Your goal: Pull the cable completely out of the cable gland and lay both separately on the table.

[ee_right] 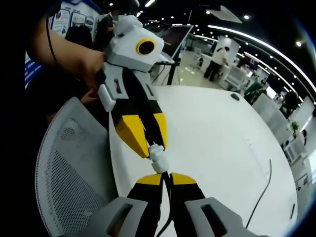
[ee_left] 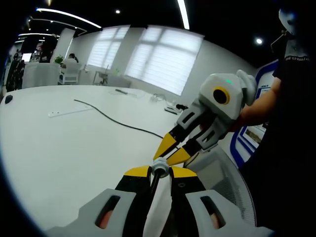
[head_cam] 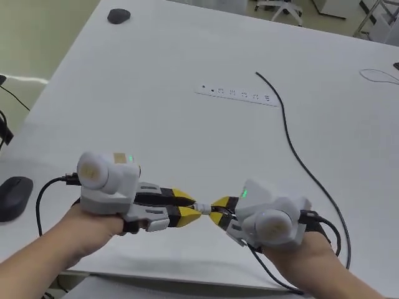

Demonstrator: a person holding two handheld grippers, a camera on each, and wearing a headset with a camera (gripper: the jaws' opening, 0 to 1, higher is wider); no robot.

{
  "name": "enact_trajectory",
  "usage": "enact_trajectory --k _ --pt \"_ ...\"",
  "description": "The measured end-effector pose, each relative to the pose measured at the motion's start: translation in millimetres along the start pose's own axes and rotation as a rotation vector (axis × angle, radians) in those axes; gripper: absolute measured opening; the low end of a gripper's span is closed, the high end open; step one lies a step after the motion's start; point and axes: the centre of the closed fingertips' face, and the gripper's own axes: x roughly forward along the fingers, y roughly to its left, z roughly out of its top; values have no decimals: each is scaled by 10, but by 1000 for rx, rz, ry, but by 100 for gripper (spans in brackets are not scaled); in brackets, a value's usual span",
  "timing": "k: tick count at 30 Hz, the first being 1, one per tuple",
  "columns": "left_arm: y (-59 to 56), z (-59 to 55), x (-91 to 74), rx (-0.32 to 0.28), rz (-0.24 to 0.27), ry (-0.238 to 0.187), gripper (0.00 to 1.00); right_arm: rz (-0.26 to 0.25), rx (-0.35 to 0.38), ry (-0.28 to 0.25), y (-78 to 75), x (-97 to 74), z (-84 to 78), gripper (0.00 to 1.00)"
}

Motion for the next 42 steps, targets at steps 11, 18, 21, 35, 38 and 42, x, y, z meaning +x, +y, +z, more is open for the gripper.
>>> enact_trajectory --k 11,18,21,35,38,42 --pt "25 7 2 16 6 2 14 -12 68 6 -18 20 -35 0" --pt "34 80 -34 35 19 -24 14 -57 217 14 -167 -11 -213 0" --pt "38 102 -37 36 24 -32 15 -62 312 -1 -213 -17 -287 0" --pt "4 168 -66 52 25 -56 15 -87 793 82 -300 -23 -995 0" --pt "6 166 -65 53 28 -57 15 -92 909 112 -278 -26 -1188 0" --pt "-24 168 -61 52 24 -63 15 -84 1048 127 -243 -19 -1371 0"
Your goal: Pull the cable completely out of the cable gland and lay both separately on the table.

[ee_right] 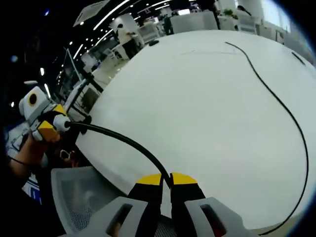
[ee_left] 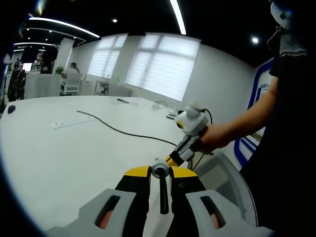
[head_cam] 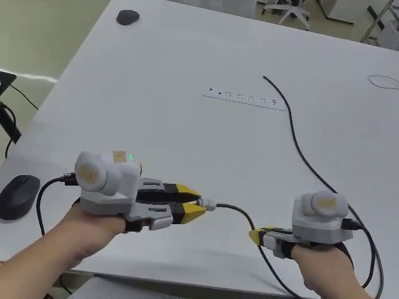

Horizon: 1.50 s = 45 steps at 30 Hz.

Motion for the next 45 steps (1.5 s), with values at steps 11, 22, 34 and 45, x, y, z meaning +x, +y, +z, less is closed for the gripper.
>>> enact_trajectory --k 11,22,34,45 --pt "-21 4 8 0 -5 -7 15 5 95 30 7 63 -117 1" --pt "52 18 -28 -11 4 -7 15 -9 9 10 12 71 -94 2" --pt "94 70 -33 -39 2 -25 14 -44 -236 19 41 -17 -62 4" --pt "67 -12 -70 -63 8 0 14 78 -739 -176 805 -343 498 42"
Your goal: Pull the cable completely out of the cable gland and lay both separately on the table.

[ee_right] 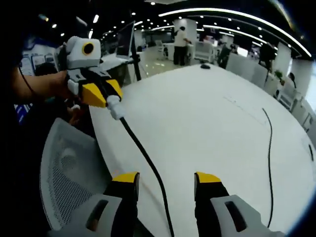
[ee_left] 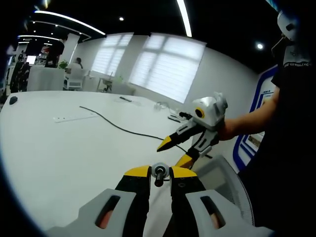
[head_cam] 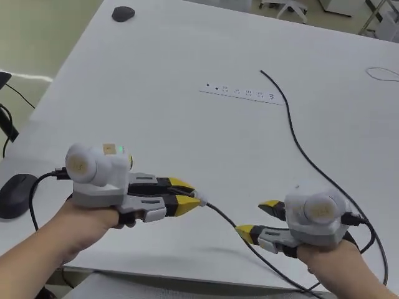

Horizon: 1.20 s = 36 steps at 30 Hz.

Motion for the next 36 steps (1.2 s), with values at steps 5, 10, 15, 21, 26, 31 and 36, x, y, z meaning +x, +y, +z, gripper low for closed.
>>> enact_trajectory --k 5,10,15,21,26,31,36 --pt "-24 8 -10 -4 2 0 14 69 -147 -41 255 104 292 40" --pt "-32 14 -12 -7 3 0 14 108 -216 -19 398 262 288 27" --pt "-31 25 -15 -10 2 -1 14 138 -206 -30 465 301 348 17" --pt "-42 15 8 -2 -9 8 15 168 -199 -17 523 306 300 1" --pt "-47 22 30 1 -17 6 15 161 -187 -17 505 299 284 0" --pt "-46 39 38 5 -21 4 15 146 -158 -11 460 294 267 0" --pt "-49 88 35 4 -23 -8 15 132 -128 -1 414 292 217 0"
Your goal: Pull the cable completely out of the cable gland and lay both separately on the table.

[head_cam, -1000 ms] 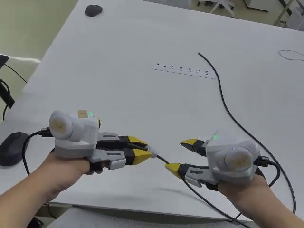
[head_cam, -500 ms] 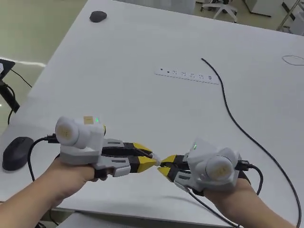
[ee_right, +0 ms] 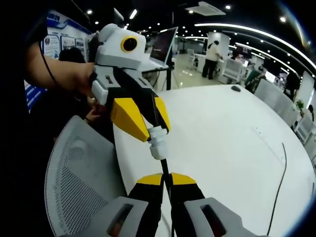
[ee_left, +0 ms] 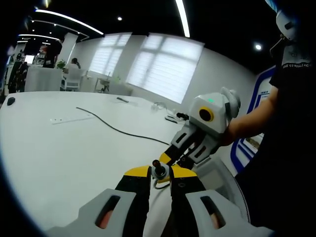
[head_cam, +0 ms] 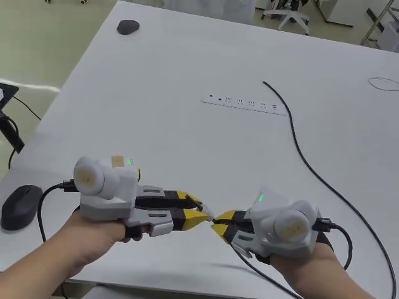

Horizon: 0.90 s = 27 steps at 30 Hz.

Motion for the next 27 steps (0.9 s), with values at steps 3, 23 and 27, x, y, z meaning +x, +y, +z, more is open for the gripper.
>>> enact_trajectory --k 3,23,27 --pt "-5 24 2 3 -1 -7 15 -8 25 -4 -35 -22 -22 0" --pt "38 19 -88 -35 30 -40 15 -108 181 65 -322 -226 -521 0" --pt "45 -6 -121 -39 40 -40 15 -119 201 63 -361 -260 -554 0"
